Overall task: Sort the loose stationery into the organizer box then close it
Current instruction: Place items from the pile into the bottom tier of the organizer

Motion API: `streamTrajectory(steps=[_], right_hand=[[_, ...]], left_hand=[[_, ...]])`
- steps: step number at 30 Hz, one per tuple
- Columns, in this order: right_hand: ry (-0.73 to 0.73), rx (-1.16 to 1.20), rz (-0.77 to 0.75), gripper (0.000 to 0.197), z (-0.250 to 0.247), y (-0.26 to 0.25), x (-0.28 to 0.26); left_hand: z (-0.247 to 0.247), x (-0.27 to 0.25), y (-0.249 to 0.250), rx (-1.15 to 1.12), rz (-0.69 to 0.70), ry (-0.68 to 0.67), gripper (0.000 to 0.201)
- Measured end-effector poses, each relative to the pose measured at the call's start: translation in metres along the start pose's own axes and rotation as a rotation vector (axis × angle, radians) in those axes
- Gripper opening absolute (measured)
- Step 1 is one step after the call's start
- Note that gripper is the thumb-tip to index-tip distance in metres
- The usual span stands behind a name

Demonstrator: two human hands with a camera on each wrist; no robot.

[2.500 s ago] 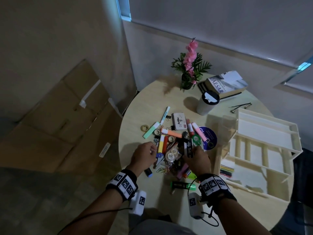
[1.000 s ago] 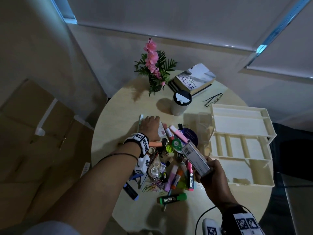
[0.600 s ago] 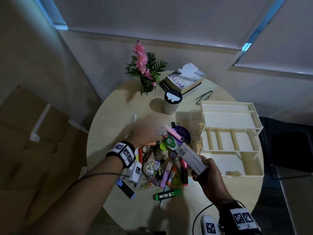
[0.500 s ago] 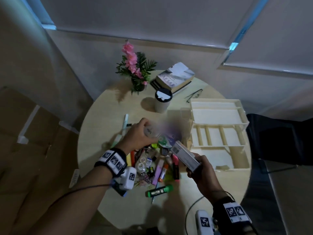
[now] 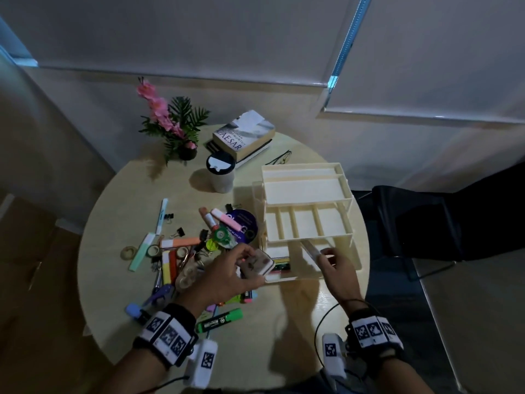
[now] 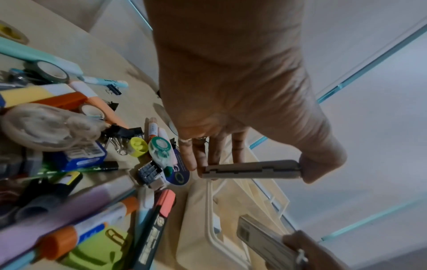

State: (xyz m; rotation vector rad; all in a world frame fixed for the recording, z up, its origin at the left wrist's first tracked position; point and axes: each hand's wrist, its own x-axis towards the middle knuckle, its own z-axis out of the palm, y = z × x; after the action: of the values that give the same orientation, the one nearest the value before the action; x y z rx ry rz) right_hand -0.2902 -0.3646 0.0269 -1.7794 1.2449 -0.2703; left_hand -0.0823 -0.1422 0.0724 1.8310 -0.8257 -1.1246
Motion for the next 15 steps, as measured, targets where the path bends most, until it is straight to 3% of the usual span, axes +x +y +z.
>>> streamTrajectory(steps=[10,15], right_hand=[[-0.091,-0.424,-0.126,0.029,0.056,0.019,0.045],[-0.2,-0.472,-0.138,0.018,0.057,0.024,0.054]], left_hand=[[0.036,-0.002,0.029,0.102,-0.051,0.053,0.055],[0.045,-0.001,0.034,0.151,-0.062,0.093,0.06]])
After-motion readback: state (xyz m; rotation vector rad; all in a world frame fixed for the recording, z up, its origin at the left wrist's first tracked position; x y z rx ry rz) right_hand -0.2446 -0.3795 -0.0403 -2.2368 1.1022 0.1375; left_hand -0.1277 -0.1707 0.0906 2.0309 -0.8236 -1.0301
